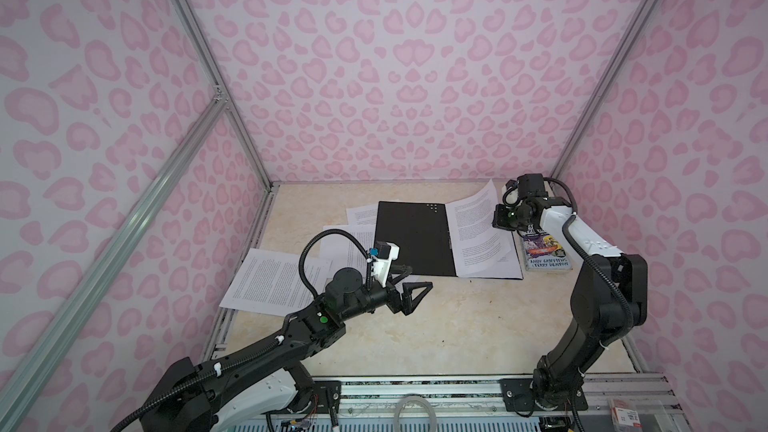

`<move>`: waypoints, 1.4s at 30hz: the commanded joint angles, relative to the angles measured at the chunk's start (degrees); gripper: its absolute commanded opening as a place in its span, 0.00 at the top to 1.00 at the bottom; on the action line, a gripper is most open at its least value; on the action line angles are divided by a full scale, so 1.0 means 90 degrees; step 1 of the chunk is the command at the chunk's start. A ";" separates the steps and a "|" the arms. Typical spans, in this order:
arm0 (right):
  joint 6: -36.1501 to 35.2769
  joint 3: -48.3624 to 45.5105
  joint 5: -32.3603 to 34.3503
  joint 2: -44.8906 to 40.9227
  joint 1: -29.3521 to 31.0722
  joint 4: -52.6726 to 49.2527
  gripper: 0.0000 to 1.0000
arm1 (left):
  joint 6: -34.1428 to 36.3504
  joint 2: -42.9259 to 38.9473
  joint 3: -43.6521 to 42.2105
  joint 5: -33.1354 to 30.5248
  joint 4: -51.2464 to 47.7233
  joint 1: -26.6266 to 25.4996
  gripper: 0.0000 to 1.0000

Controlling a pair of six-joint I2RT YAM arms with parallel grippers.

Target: Put the files into the folder

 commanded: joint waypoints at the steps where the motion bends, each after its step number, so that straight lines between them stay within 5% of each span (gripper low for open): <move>1: -0.0283 0.0304 -0.0315 0.0357 -0.0158 -0.0263 1.00 | 0.0120 -0.0080 0.0044 0.0072 0.0198 -0.0019 0.03; 16: -0.0410 0.0493 0.0241 0.0777 -0.0256 -0.0440 1.00 | 0.0222 -0.0292 0.0047 0.0066 0.0069 -0.0024 0.03; 42: -0.0292 -0.0003 -0.0430 0.0855 -0.0418 0.0049 1.00 | 0.0198 0.0194 0.0238 0.0251 -0.0017 -0.0022 0.03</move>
